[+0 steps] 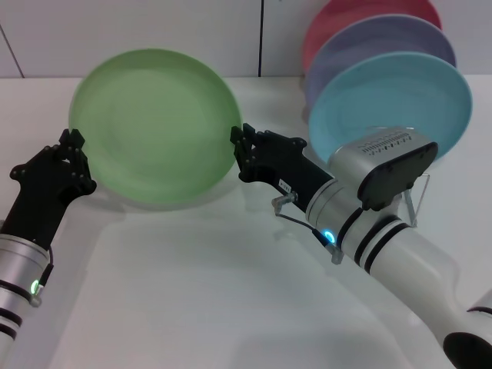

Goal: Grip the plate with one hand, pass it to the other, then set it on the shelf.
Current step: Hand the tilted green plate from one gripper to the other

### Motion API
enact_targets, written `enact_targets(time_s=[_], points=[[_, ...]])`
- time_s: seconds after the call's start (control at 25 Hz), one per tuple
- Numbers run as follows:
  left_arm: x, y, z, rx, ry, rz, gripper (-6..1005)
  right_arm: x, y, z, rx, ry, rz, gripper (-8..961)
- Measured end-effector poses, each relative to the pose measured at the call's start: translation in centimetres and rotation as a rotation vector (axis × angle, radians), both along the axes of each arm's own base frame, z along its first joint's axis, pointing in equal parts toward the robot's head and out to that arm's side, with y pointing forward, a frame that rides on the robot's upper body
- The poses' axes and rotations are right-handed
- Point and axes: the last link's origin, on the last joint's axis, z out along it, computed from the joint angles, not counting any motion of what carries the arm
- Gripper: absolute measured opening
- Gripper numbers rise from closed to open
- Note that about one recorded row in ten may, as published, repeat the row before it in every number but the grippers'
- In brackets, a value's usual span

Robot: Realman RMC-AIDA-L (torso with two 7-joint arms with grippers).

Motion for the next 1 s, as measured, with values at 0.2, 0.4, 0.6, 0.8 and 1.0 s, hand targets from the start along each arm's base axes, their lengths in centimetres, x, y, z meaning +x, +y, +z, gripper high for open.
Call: enact_targets(time_s=[0.2,0.4,0.6,0.8,1.0], points=[[0.03,0.04,-0.01,-0.001,0.000,-0.001,30,-0.01,0.01,0.00,0.000,0.000,0.000,111],[0.02,0.04,-0.02,-0.001,0.000,0.000,30,-0.02,0.00,0.00,0.000,0.000,0.001,110],[0.01,0.04,-0.01,-0.001,0.000,0.001,29,-0.04,0.01,0.00,0.000,0.001,0.000,110],[-0.02,0.00,-0.02,-0.001,0.000,0.002,29,-0.06,0.13,0.11,0.005,0.005,-0.003,106],[0.08,0.01,-0.09,-0.006,0.002,-0.005,29,-0.09,0.14,0.10,0.004,0.006,-0.004,103]])
